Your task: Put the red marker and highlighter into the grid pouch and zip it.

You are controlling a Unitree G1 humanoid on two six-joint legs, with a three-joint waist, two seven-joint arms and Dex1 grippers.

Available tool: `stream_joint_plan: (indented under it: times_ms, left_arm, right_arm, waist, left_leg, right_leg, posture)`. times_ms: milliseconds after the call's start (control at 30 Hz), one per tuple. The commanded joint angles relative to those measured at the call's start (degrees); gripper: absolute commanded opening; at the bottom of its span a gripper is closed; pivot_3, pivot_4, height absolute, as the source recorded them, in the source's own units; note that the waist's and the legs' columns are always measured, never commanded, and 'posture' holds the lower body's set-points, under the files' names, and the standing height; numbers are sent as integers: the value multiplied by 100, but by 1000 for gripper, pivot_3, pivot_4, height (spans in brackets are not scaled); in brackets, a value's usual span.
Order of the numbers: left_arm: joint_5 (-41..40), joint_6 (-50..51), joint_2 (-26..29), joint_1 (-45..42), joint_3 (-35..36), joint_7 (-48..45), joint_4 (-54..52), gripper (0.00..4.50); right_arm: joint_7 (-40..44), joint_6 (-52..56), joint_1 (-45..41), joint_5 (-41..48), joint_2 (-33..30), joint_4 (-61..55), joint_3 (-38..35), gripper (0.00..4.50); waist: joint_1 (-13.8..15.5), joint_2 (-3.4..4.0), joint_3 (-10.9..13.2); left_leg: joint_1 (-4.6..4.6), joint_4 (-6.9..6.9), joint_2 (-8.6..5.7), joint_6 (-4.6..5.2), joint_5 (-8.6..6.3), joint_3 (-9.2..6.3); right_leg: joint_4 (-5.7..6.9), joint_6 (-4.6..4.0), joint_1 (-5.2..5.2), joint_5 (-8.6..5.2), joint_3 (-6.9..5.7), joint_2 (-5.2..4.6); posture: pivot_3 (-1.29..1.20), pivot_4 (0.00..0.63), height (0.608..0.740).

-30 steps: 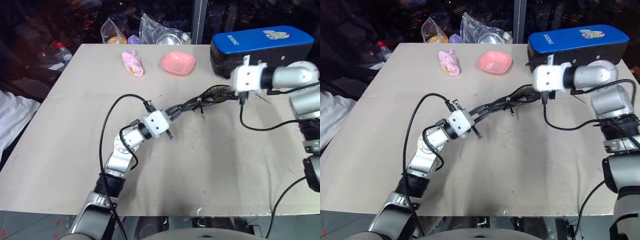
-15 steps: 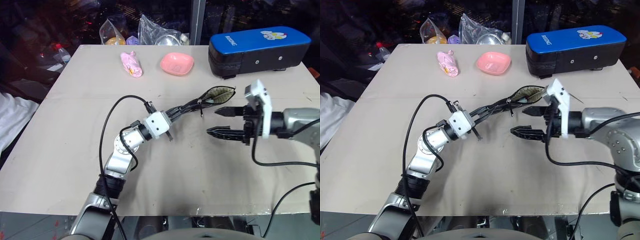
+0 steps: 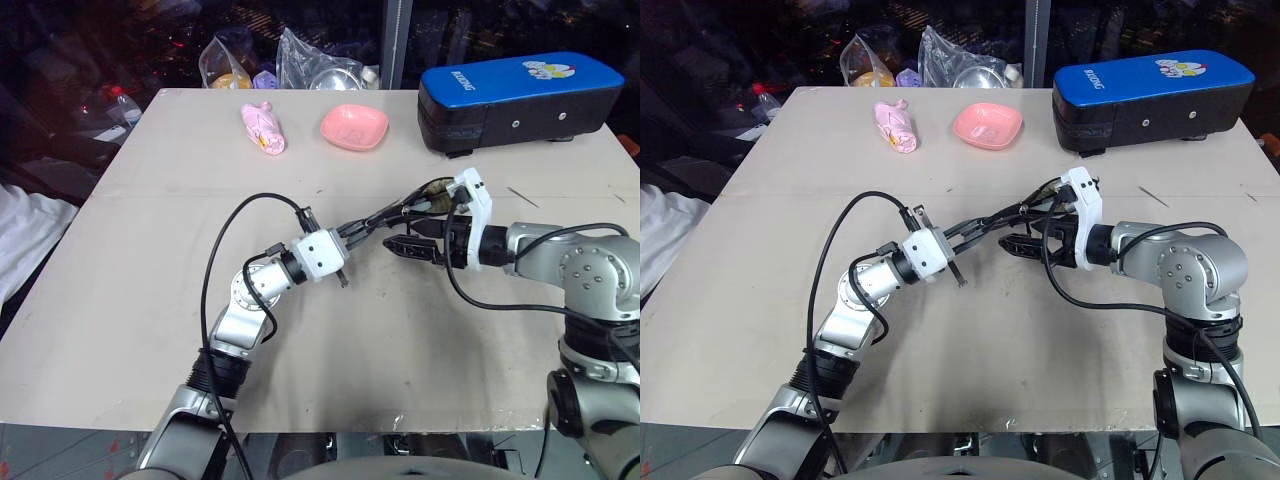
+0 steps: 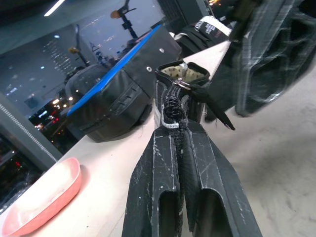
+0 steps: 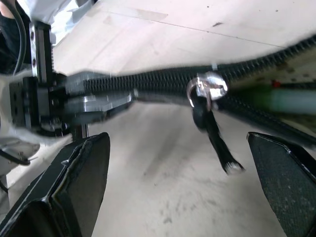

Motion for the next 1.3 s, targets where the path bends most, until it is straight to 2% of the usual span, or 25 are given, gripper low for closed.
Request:
stream_joint_plan:
  times_ms: [33,67,200,267,433,767,1000,1267,1300]
  left_arm:
    - [-4,-207,38,10,-74,-59,-223,0]
    - [4,-228,45,13,-87,-79,-216,0]
    - [17,-275,78,28,-112,-124,-214,0]
    - [35,-323,119,38,-145,-170,-211,0]
    - [44,-381,163,51,-186,-182,-190,0]
    - [137,-387,216,109,-79,-35,-180,0]
    - [137,-415,247,108,-54,20,-113,0]
    - [259,-462,249,29,34,238,75,0]
    - [270,-468,259,7,34,252,120,0]
  right_arm:
    - [-161,134,-181,165,126,-24,-310,4485]
    - [-214,184,-198,189,188,-7,-370,4485]
    - [-400,351,-226,197,341,28,-534,3339]
    - [-479,413,-217,185,387,35,-589,2491]
    - [-633,554,-176,192,488,25,-754,52]
    - [-950,585,-105,21,407,35,-1233,52]
    - [-1136,-467,-161,-670,-371,767,-1525,52]
    - [-1285,-1186,-102,-1016,-599,1222,-1459,52]
    - [-1221,-1151,-36,-954,-589,1132,-1401,329]
  waist:
    - [-4,0,0]
    - [-4,0,0]
    - [-9,0,0]
    - [-11,0,0]
    - [-12,0,0]
    - [-13,0,0]
    - [-12,0,0]
    - [-22,1,1]
    - [-20,1,1]
  left_leg:
    - [0,0,0,0,0,0]
    - [1,-1,0,0,0,0]
    - [1,-6,0,0,0,0]
    - [1,-6,0,0,0,1]
    - [1,-8,0,0,0,1]
    - [1,-12,0,1,0,1]
    - [1,-14,-3,2,-1,3]
    - [4,-25,0,-1,0,9]
    - [4,-25,0,-1,0,9]
  right_leg:
    - [0,0,0,0,0,0]
    - [0,0,0,0,0,0]
    - [-1,0,-1,0,0,0]
    - [-2,0,-1,0,1,0]
    - [-2,0,-1,0,0,-1]
    - [-4,0,-2,0,0,-1]
    - [-8,1,-2,0,0,-3]
    - [-12,1,-6,0,8,1]
    - [-13,1,-6,0,8,1]
  posture:
    - [0,150,738]
    - [0,150,738]
    - [0,150,738]
    - [0,150,738]
    - [0,150,738]
    - [0,150,738]
    - [0,150,738]
    - [0,150,738]
    - [0,150,738]
